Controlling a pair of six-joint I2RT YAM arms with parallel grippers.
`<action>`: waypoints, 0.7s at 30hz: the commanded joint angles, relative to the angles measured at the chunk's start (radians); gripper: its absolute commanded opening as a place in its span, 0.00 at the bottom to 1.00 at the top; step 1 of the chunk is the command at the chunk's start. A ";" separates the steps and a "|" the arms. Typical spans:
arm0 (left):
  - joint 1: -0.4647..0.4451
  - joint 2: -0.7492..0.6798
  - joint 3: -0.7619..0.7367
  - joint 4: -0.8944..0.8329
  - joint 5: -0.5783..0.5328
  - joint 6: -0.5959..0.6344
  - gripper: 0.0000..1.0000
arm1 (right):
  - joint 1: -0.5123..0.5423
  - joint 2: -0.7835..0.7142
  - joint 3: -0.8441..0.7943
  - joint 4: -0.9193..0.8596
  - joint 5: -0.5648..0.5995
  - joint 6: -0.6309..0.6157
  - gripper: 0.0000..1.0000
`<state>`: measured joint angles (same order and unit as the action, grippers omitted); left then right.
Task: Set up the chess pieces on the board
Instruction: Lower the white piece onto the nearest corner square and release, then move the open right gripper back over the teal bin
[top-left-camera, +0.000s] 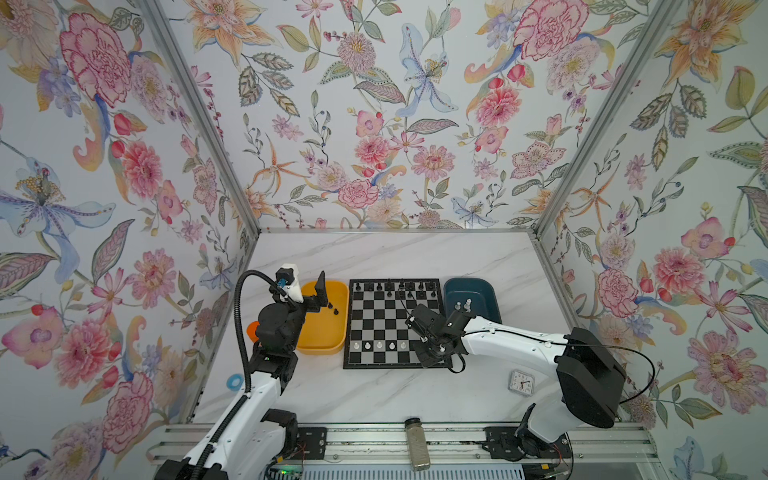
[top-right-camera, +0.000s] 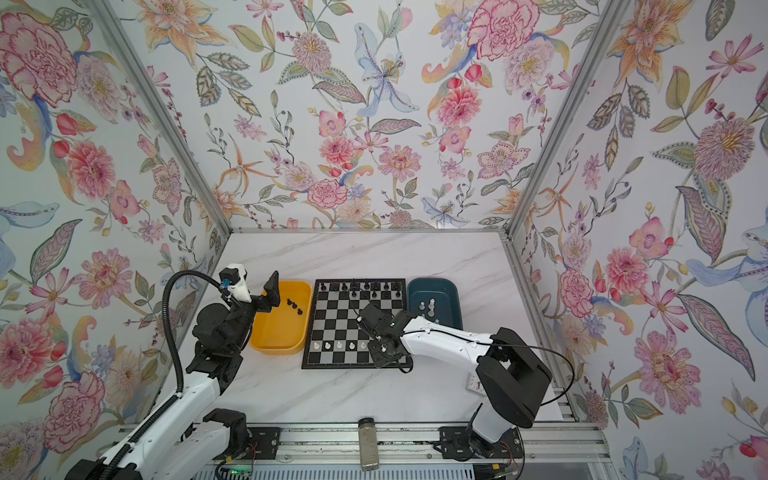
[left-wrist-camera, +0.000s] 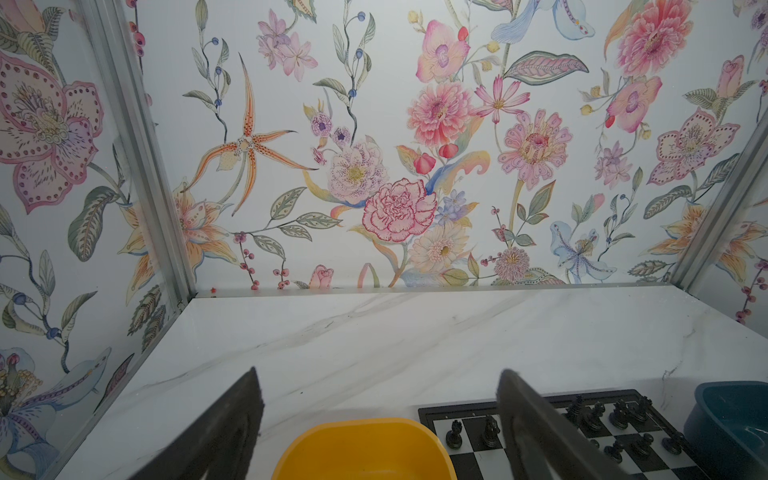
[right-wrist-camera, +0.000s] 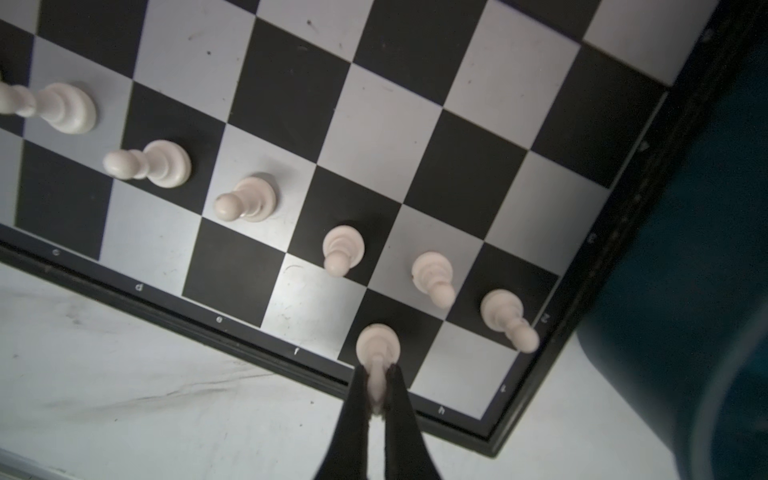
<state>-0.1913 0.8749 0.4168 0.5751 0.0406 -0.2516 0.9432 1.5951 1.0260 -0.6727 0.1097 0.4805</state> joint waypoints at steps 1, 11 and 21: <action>-0.013 -0.015 -0.010 -0.011 -0.018 0.004 0.89 | 0.007 0.019 -0.029 -0.005 0.007 0.021 0.00; -0.014 -0.015 -0.011 -0.011 -0.016 0.005 0.90 | 0.009 -0.010 -0.028 -0.019 0.002 0.027 0.14; -0.016 -0.017 -0.010 -0.012 -0.013 0.006 0.90 | 0.012 -0.062 0.007 -0.061 0.020 0.036 0.25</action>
<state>-0.1970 0.8749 0.4168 0.5739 0.0406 -0.2512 0.9432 1.5818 1.0077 -0.6876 0.1131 0.5034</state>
